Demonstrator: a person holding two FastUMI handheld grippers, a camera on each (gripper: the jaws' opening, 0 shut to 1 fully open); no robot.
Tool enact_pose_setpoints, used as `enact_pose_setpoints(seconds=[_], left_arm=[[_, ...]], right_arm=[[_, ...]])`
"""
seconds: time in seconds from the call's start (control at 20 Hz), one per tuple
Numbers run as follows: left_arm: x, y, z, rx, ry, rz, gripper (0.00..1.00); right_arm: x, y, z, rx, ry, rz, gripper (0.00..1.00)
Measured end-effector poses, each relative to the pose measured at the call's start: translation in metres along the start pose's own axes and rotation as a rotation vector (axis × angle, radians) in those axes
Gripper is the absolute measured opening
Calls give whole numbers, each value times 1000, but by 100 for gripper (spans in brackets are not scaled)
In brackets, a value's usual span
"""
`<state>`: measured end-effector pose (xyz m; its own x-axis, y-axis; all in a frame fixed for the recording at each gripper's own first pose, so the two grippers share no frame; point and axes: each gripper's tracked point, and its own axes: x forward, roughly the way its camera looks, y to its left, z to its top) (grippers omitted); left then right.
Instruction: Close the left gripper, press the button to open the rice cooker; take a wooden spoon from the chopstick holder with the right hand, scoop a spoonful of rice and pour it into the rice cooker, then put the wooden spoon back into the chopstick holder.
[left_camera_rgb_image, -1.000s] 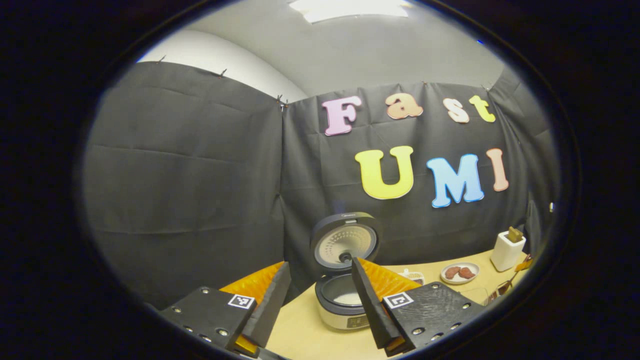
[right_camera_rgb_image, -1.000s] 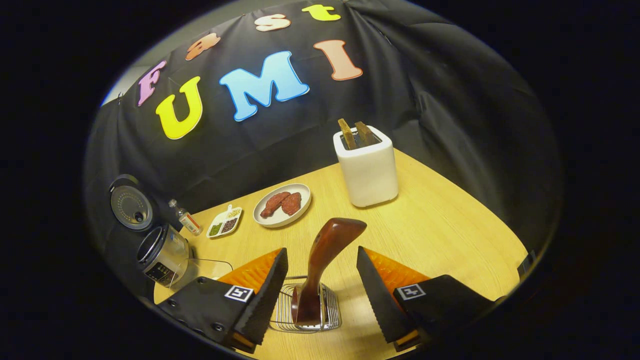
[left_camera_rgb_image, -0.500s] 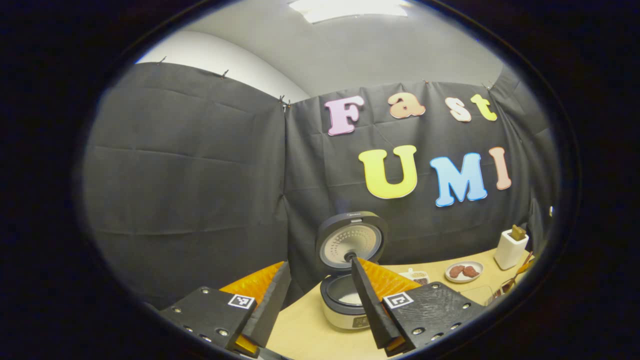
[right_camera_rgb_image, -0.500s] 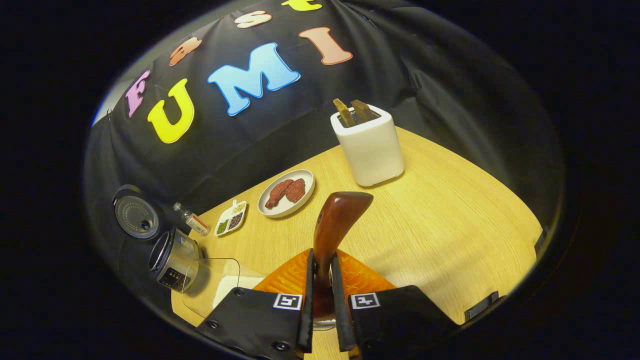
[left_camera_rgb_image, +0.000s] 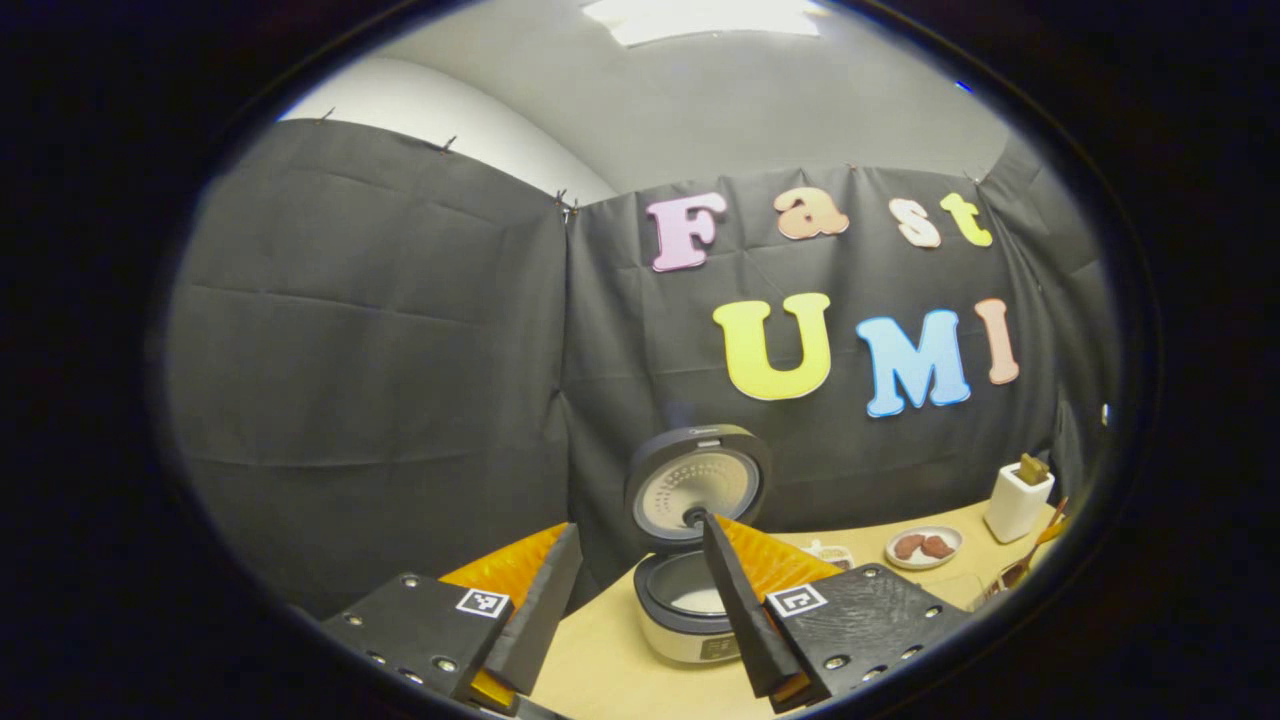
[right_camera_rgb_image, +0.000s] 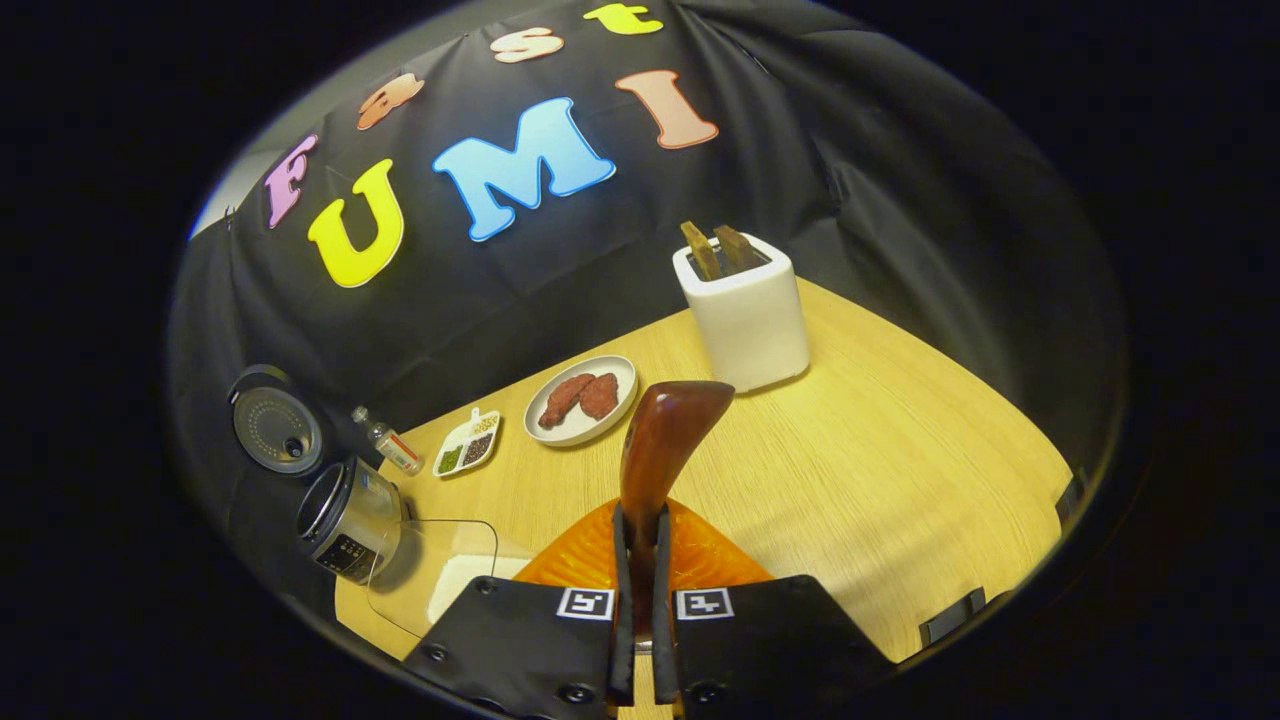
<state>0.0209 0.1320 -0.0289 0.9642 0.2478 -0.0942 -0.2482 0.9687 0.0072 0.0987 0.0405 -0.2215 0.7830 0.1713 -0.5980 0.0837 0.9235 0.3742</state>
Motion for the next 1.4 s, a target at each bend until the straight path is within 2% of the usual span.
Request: enact_pose_setpoints(seconds=[0.05,0.1,0.55,0.8,1.15,1.4], left_arm=[[1,-1,-2,-1,-1,-3,78],[2,-1,-2,-3,-2,-8,79],[35,-17,-9,-27,5,-74,77],[51,-16,-12,-40,3,-105,78],[72,1,-27,-59,24,-129,78],[89,18,-35,-52,30,-140,78]], right_arm=[[-4,2,7,-14,-14,1,5],[-8,3,12,-31,-32,-3,8],[-34,26,54,-193,-174,-46,8],[-46,59,67,-230,-246,-17,9],[-45,125,48,-268,-260,87,9],[-34,158,22,-361,-268,94,5]])
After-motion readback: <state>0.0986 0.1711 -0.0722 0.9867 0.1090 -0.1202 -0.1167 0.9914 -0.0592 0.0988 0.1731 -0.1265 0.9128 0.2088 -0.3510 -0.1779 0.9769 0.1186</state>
